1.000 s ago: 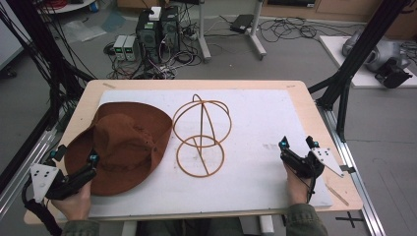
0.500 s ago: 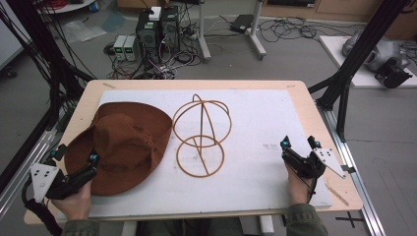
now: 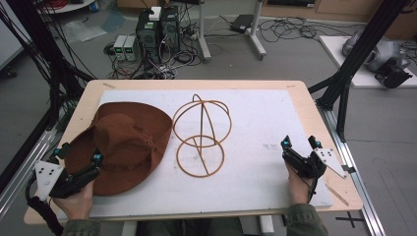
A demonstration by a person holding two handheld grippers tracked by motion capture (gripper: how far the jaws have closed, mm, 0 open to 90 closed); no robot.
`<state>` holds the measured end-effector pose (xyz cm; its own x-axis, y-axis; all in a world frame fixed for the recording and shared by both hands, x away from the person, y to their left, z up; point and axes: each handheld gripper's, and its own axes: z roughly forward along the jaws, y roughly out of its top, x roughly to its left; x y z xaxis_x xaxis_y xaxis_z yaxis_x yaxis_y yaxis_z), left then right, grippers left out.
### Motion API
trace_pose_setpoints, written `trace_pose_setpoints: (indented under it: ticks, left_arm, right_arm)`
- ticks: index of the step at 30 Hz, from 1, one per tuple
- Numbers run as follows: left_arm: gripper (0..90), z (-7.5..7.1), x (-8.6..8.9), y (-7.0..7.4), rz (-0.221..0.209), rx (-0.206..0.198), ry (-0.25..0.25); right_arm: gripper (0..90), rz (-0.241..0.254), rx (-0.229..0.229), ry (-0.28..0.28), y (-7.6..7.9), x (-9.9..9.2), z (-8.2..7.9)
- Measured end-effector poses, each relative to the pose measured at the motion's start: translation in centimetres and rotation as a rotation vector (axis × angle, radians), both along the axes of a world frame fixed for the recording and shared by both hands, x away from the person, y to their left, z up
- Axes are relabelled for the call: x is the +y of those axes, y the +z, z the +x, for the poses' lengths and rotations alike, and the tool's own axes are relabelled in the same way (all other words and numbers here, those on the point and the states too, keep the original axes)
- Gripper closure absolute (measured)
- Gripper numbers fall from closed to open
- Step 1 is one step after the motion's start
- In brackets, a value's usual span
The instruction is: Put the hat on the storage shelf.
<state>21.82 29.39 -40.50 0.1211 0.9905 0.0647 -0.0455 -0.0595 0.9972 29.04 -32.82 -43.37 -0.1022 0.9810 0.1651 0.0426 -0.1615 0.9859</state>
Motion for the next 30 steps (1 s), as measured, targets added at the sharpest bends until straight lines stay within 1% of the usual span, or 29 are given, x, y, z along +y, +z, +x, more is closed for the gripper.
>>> trace_pose_setpoints:
  ticks: [4,7,9,12,15,16,17,20,23,24,27,29,30]
  left_arm:
    - [14.4,0.3,-0.6,0.3,0.038,0.011,-0.017]
    - [14.4,0.6,-0.8,0.4,0.043,0.036,-0.034]
    - [14.6,0.8,-0.9,0.5,0.042,0.054,-0.051]
    - [14.5,1.1,-1.0,0.6,0.041,0.068,-0.056]
    - [14.6,1.4,-1.0,0.6,0.032,0.082,-0.067]
    - [14.6,1.7,-1.0,0.5,0.023,0.098,-0.078]
    - [14.6,1.7,-1.0,0.5,0.023,0.098,-0.078]
    - [14.6,2.2,-1.2,0.5,0.015,0.127,-0.095]
    - [14.6,2.6,-1.4,0.4,0.013,0.151,-0.113]
    - [14.6,2.7,-1.5,0.4,0.006,0.155,-0.117]
    - [14.6,3.2,-1.7,0.4,0.009,0.183,-0.128]
    - [14.6,3.7,-1.9,0.3,0.010,0.215,-0.140]
    - [14.6,3.9,-1.9,0.2,0.008,0.220,-0.141]
  right_arm:
    - [8.4,0.003,0.001,-0.001,0.0,0.0,0.0]
    - [8.4,-0.002,-0.007,-0.003,0.1,-0.1,0.0]
    - [8.4,0.006,-0.008,-0.006,0.1,-0.1,0.0]
    - [8.4,0.004,-0.006,-0.004,0.1,-0.2,0.0]
    - [8.4,0.006,-0.005,-0.004,0.1,-0.2,0.0]
    - [8.4,0.004,-0.004,-0.004,0.1,-0.2,0.0]
    - [8.4,0.003,-0.005,-0.004,0.1,-0.2,0.0]
    - [8.4,0.010,0.000,-0.006,0.1,-0.1,-0.1]
    - [8.4,0.007,-0.006,-0.004,0.1,-0.2,-0.1]
    - [8.4,0.004,-0.006,-0.004,0.1,-0.2,-0.1]
    - [8.4,0.000,-0.010,-0.004,0.1,-0.2,-0.1]
    - [8.4,-0.001,-0.011,-0.004,0.1,-0.2,-0.1]
    - [8.4,-0.001,-0.011,-0.003,0.1,-0.3,-0.1]
